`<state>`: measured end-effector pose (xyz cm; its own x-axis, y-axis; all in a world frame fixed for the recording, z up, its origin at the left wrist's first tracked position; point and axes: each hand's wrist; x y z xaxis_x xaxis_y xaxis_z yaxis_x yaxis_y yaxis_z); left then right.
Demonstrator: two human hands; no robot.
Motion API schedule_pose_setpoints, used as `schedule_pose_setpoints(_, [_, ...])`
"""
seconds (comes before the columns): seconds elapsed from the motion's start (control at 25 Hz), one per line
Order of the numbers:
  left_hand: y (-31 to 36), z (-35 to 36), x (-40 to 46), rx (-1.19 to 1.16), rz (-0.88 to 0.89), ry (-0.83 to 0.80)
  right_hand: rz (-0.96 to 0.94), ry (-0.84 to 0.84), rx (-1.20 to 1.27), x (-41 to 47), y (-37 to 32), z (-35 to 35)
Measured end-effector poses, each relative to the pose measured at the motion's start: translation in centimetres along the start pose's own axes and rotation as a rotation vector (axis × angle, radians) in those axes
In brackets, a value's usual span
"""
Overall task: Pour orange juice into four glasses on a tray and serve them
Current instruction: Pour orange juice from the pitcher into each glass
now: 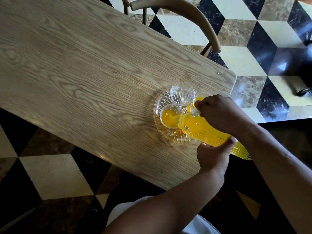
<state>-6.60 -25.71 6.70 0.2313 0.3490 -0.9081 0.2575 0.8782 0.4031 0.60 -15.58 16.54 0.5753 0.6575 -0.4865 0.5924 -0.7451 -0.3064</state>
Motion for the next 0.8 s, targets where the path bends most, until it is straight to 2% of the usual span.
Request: schedule_pose_setpoints(0.8, [0.91,0.11,-0.06,-0.056,-0.015,-0.024,0.004,-0.008,-0.044,0.57,-0.14,-0.20])
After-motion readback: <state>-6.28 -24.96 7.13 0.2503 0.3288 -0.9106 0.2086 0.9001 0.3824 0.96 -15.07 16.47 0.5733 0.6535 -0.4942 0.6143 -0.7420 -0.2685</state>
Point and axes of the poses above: each hand's wrist, its own x-axis towards the middle knuckle, its own z-axis out of the palm, y = z × x, and after that the axes turned 4 degrees about y, right-handed
